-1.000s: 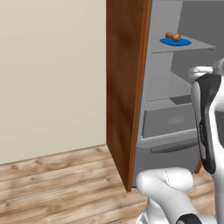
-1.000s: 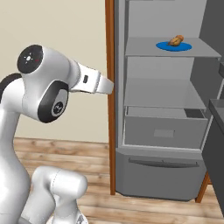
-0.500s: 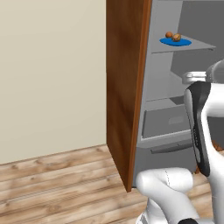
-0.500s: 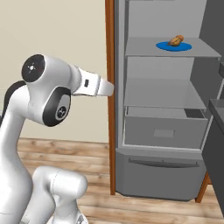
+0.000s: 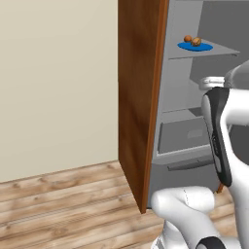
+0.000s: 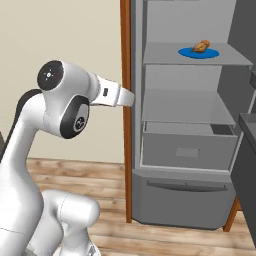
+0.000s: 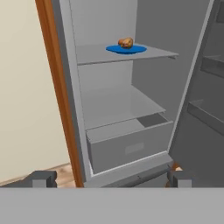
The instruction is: Retrieve the chicken drumstick from the fridge and place it on the saucepan with marinade on the stove.
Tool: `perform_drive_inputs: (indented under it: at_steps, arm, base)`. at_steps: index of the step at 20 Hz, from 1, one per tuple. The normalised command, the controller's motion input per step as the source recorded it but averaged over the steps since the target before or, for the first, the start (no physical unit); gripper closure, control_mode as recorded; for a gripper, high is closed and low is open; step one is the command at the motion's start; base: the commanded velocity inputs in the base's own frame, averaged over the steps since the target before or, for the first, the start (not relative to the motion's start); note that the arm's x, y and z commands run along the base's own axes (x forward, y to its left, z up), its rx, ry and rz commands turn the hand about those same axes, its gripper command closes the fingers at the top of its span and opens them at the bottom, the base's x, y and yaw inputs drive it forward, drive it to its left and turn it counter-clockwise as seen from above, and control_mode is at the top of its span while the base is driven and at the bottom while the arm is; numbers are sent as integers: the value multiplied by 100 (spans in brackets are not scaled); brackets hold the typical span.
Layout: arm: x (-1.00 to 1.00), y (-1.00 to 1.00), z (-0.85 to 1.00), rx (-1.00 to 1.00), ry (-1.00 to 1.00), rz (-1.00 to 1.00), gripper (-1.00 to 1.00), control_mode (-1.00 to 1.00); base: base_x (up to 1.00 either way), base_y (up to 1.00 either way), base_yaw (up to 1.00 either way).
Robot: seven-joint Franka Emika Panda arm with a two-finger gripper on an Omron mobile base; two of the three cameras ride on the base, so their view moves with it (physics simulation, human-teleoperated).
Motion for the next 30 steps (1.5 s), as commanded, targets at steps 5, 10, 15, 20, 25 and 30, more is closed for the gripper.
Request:
perform_drive_inputs:
  at_steps: [5, 10, 15, 20, 25, 30]
  arm:
    - [13, -11, -7, 7, 0, 0, -100, -100]
    - [0, 0, -2, 1, 0, 0, -100, -100]
    - [0, -5, 0, 0, 0, 0, -100, -100]
    - [0, 0, 0, 0, 0, 0, -100, 100]
    - [0, 0, 0, 0, 0, 0, -100, 100]
    - [0, 0, 0, 0, 0, 0, -100, 100]
  base:
    - [0, 0, 0]
    - [0, 0, 0]
    - [0, 0, 0]
    - [2, -25, -11]
    - [18, -42, -16]
    - [47, -27, -9]
